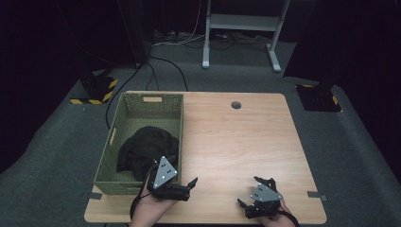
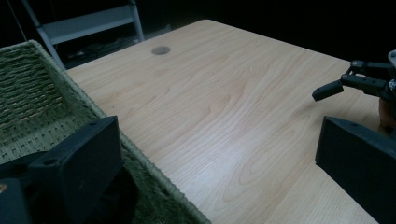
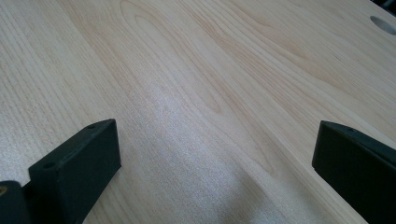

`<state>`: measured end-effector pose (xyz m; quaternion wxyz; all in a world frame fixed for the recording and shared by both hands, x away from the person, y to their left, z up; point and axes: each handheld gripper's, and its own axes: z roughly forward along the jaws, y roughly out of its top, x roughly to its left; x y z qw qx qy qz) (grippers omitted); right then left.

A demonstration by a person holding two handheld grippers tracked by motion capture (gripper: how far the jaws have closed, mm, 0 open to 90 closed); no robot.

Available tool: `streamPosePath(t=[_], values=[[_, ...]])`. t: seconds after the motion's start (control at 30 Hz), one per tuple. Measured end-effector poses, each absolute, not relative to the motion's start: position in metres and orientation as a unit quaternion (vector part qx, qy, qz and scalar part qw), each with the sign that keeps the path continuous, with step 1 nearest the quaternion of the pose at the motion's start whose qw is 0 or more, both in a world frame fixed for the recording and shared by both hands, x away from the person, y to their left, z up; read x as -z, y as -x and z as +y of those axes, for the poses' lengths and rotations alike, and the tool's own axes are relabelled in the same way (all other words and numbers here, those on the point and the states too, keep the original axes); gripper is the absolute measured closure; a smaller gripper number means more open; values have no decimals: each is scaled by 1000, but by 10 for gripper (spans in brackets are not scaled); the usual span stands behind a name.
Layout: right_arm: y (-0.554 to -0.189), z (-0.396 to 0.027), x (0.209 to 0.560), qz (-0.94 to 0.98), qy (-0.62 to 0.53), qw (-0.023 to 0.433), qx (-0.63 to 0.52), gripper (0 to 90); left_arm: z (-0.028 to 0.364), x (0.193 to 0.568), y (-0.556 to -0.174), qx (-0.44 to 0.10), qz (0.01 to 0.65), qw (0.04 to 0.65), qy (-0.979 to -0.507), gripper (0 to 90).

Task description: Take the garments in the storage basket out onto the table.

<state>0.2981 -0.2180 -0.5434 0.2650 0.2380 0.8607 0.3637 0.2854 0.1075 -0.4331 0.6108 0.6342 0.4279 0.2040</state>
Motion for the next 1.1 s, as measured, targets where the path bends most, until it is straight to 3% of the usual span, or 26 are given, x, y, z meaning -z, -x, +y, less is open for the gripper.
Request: streamPosePath(t=[1.1], values=[[-298,-217,544,862,-235,266,-362,9,155,426,-291,-239,472,611,-589,11]])
